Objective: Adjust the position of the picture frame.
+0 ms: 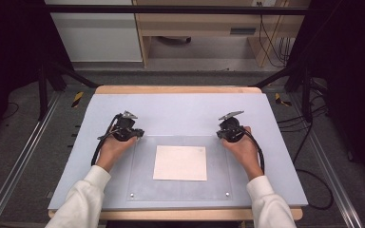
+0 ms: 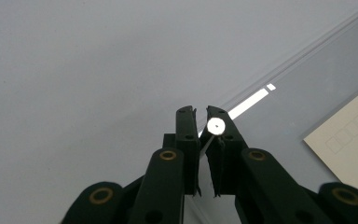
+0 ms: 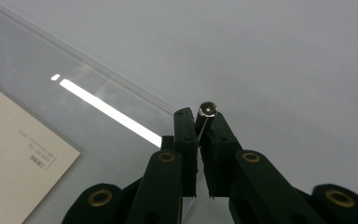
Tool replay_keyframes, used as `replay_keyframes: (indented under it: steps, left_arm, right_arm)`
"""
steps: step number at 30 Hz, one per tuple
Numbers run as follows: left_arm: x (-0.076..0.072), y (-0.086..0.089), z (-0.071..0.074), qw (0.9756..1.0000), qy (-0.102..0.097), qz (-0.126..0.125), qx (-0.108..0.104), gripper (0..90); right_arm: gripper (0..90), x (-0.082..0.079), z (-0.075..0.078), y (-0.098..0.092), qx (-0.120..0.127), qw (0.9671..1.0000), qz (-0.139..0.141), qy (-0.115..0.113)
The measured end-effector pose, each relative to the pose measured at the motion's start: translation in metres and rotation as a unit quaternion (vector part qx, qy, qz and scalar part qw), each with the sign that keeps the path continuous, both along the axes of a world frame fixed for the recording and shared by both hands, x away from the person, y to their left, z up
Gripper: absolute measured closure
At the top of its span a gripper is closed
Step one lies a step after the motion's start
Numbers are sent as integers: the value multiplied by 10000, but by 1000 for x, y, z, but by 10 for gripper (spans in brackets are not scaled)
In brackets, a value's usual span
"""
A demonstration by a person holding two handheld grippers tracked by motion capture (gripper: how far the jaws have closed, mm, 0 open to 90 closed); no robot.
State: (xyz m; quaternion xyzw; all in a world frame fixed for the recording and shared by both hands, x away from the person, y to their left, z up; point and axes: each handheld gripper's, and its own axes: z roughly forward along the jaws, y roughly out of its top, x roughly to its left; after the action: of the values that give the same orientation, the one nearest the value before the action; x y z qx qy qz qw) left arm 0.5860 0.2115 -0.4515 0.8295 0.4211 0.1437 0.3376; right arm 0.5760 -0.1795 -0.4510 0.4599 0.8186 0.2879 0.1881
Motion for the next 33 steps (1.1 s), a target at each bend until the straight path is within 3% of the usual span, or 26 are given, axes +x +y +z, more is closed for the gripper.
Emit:
replay_keyframes:
  steps: [3,6,13,22,33]
  left_arm:
    - [-6,2,3,9996,-261,20,-79,747]
    - [-13,3,8,9983,-563,-31,114,681]
    - [-23,5,15,9955,-943,-30,-13,561]
    - [-27,3,10,9948,-1013,47,-3,567]
    - [-31,4,4,9938,-1108,101,7,601]
  right_arm:
    - [786,-5,4,-3,108,9997,31,-197]
    - [712,-12,10,-5,99,9990,104,-419]
    - [707,-22,17,-5,103,9969,136,-767]
    - [845,-19,17,-3,111,9965,-33,-829]
    - [851,-19,17,-3,149,9966,-45,-812]
